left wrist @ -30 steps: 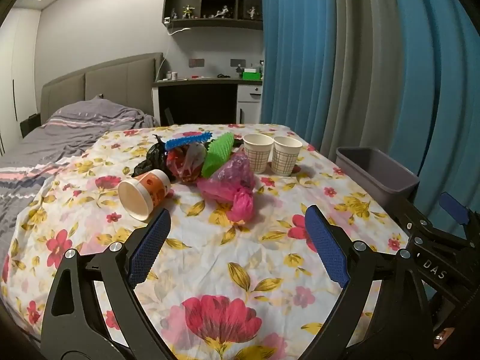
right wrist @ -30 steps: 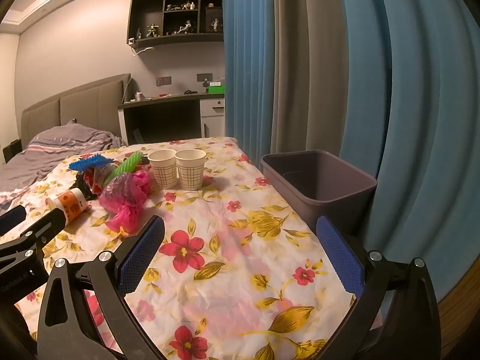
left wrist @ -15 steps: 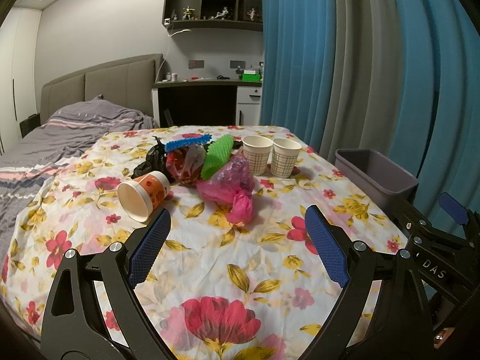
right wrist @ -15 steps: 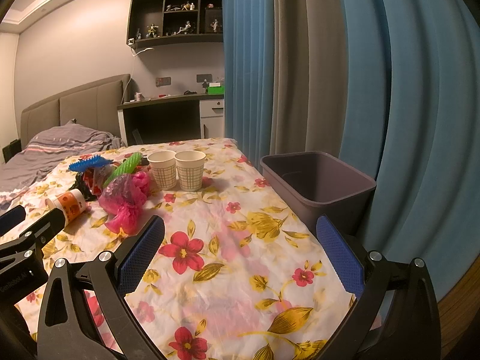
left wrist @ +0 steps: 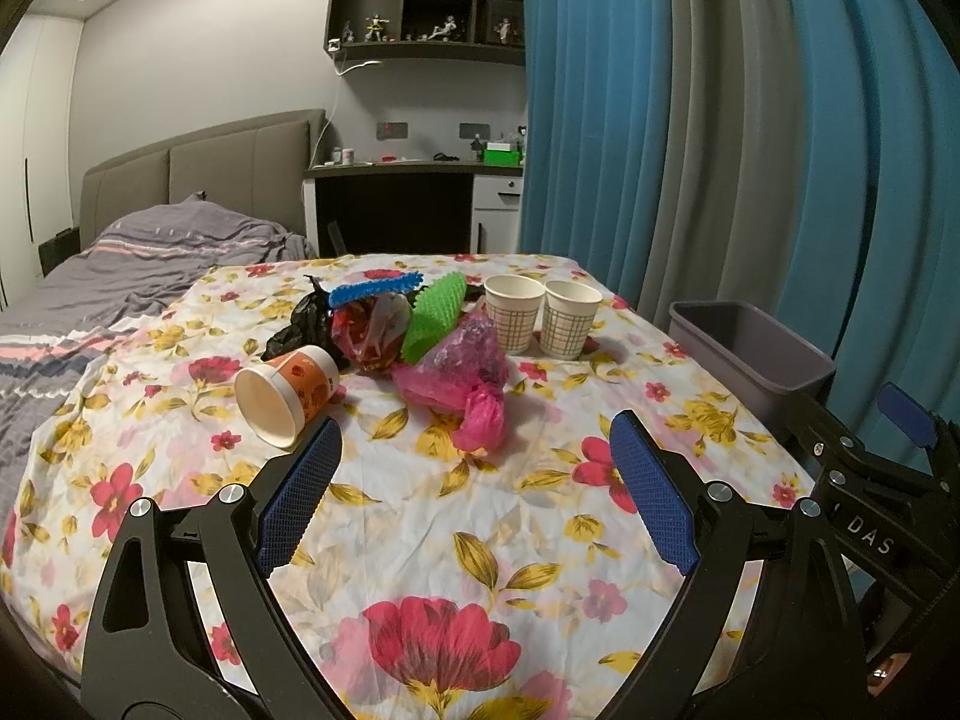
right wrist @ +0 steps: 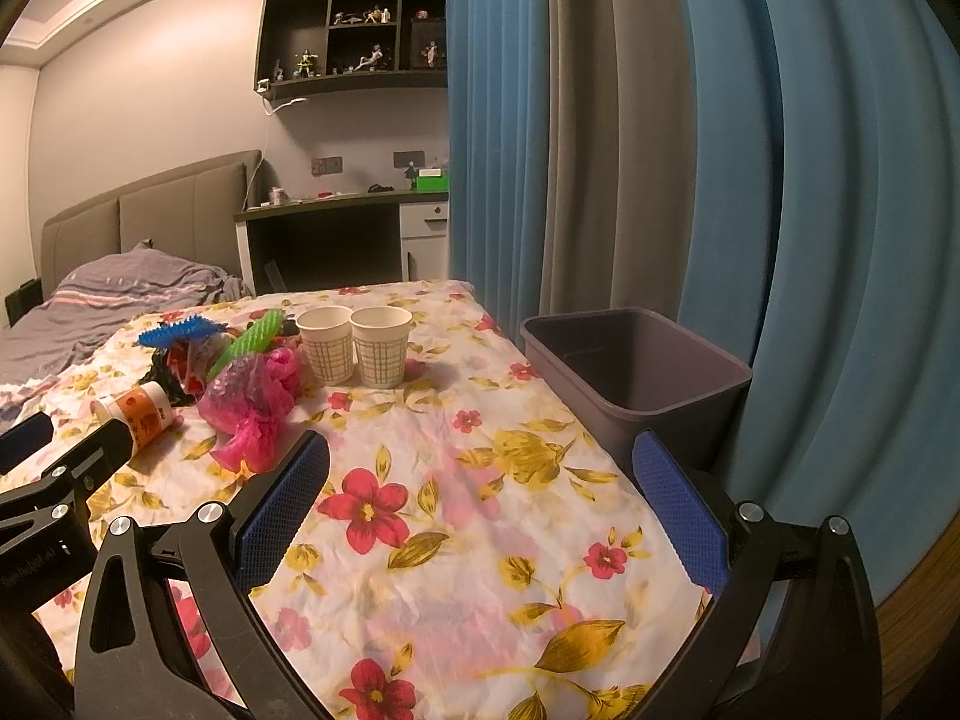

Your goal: Collect trash

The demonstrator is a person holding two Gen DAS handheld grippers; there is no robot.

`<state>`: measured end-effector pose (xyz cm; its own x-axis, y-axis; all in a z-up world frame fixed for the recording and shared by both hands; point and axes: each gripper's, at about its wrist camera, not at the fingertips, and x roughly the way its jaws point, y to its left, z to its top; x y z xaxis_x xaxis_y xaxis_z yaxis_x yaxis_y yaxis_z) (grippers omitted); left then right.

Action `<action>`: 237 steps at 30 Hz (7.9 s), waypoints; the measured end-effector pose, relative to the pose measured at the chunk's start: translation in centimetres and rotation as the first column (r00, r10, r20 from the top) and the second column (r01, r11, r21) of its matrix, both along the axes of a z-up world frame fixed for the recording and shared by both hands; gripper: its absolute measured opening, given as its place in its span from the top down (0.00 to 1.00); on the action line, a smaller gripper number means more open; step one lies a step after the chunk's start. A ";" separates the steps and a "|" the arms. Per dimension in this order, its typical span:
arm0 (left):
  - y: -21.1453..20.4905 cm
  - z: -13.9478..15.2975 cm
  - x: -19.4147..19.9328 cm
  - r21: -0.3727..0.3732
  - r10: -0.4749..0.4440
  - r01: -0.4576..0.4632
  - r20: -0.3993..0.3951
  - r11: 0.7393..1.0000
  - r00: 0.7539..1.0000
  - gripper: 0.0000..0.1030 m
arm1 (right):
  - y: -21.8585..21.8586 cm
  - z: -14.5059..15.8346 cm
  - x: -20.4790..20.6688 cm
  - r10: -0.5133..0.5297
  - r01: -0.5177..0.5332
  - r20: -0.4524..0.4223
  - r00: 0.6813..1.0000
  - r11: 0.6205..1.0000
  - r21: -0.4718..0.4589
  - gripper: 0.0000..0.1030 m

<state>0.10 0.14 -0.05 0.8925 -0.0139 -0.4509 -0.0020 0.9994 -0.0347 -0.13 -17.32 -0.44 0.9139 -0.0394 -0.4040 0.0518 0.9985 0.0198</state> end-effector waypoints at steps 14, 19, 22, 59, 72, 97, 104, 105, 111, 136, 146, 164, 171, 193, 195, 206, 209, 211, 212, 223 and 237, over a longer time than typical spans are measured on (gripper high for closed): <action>0.0 0.0 0.0 0.000 0.001 -0.001 0.002 1.000 1.000 0.13 | 0.0 0.1 0.1 0.000 0.000 0.003 1.000 1.000 0.000 0.05; 0.1 0.0 -0.1 -0.002 0.000 0.000 0.002 1.000 1.000 0.13 | 0.0 0.1 0.1 0.000 0.000 0.005 1.000 1.000 -0.001 0.05; 0.0 0.0 -0.1 -0.002 0.000 0.000 0.002 1.000 1.000 0.13 | 0.0 0.1 0.1 0.000 0.000 0.004 1.000 1.000 -0.001 0.05; 0.1 0.3 0.0 -0.002 -0.005 0.005 0.001 1.000 1.000 0.13 | -0.3 0.1 0.1 0.000 0.000 0.004 1.000 1.000 0.002 0.05; 0.1 0.3 0.0 -0.002 -0.004 0.004 0.001 1.000 1.000 0.13 | -0.4 0.2 0.2 -0.002 0.002 0.005 1.000 1.000 0.004 0.05; -0.6 0.1 0.3 0.043 0.065 -0.066 0.037 0.997 0.997 0.13 | 0.7 -0.5 0.3 0.085 -0.086 0.028 0.996 0.995 0.045 0.05; 2.5 -0.5 1.0 0.050 0.164 -0.165 0.031 0.985 0.986 0.13 | 2.6 -1.1 1.8 0.137 -0.138 0.034 0.990 0.989 0.048 0.05; 3.2 -0.4 1.1 0.047 0.181 -0.182 0.032 0.982 0.983 0.13 | 2.8 -1.1 2.3 0.154 -0.156 0.028 0.988 0.986 0.063 0.05; 6.4 -0.5 1.4 0.025 0.246 -0.247 0.036 0.969 0.969 0.13 | 5.6 -1.3 4.4 0.234 -0.235 0.024 0.972 0.970 0.068 0.05; 14.0 -1.8 5.2 -0.047 0.340 -0.340 0.006 0.939 0.940 0.14 | 15.5 -3.6 15.5 0.383 -0.381 -0.139 0.913 0.924 0.041 0.25; 14.0 -3.1 7.3 -0.081 0.280 -0.285 -0.062 0.955 0.958 0.30 | 15.9 -5.5 17.3 0.463 -0.447 -0.230 0.856 0.887 0.118 0.74; 11.9 0.9 12.2 -0.274 0.097 -0.103 -0.034 0.956 0.995 0.38 | 9.6 -3.2 12.7 0.445 -0.437 -0.105 0.889 0.895 0.090 0.94; 13.0 -0.8 15.6 -0.391 0.044 -0.096 -0.138 0.916 0.989 0.59 | 9.4 -3.2 12.7 0.439 -0.434 -0.097 0.893 0.898 0.075 0.94; 10.3 2.2 12.2 -0.367 -0.041 0.026 -0.032 0.930 0.999 0.96 | 6.7 -0.7 10.5 0.415 -0.413 -0.009 0.910 0.907 0.078 0.94; 9.4 2.7 11.6 -0.340 -0.051 0.043 -0.016 0.939 0.999 0.96 | 6.1 -0.2 10.1 0.405 -0.404 0.006 0.914 0.911 0.078 0.94; 1.9 4.7 10.4 -0.229 -0.191 0.195 0.039 0.954 0.981 0.96 | 0.5 2.1 8.2 0.307 -0.313 0.079 0.949 0.946 0.082 0.94; -0.5 5.1 10.6 -0.196 -0.233 0.239 0.055 0.951 0.971 0.96 | -1.6 2.8 8.0 0.265 -0.273 0.099 0.959 0.958 0.084 0.94; -2.2 5.5 10.9 -0.185 -0.265 0.272 0.063 0.944 0.962 0.96 | -3.1 3.3 8.0 0.231 -0.241 0.114 0.966 0.967 0.081 0.94; -3.4 5.7 11.2 -0.174 -0.288 0.296 0.071 0.939 0.955 0.96 | -3.9 3.6 8.0 0.212 -0.222 0.123 0.970 0.972 0.077 0.94; -12.5 5.6 15.6 -0.152 -0.461 0.470 0.094 0.869 0.883 0.96 | -11.7 4.8 9.8 -0.010 0.000 0.166 0.986 0.998 0.057 0.94; -20.2 1.4 22.1 -0.193 -0.571 0.568 0.045 0.800 0.820 0.96 | -15.8 2.4 14.8 -0.148 0.142 0.107 0.983 0.988 0.060 0.94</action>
<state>22.23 -20.10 1.36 0.6906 -0.6030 -0.3994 0.5630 0.7948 -0.2265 14.67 -33.14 1.92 0.9393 -0.1566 -0.3053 0.1908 0.9779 0.0854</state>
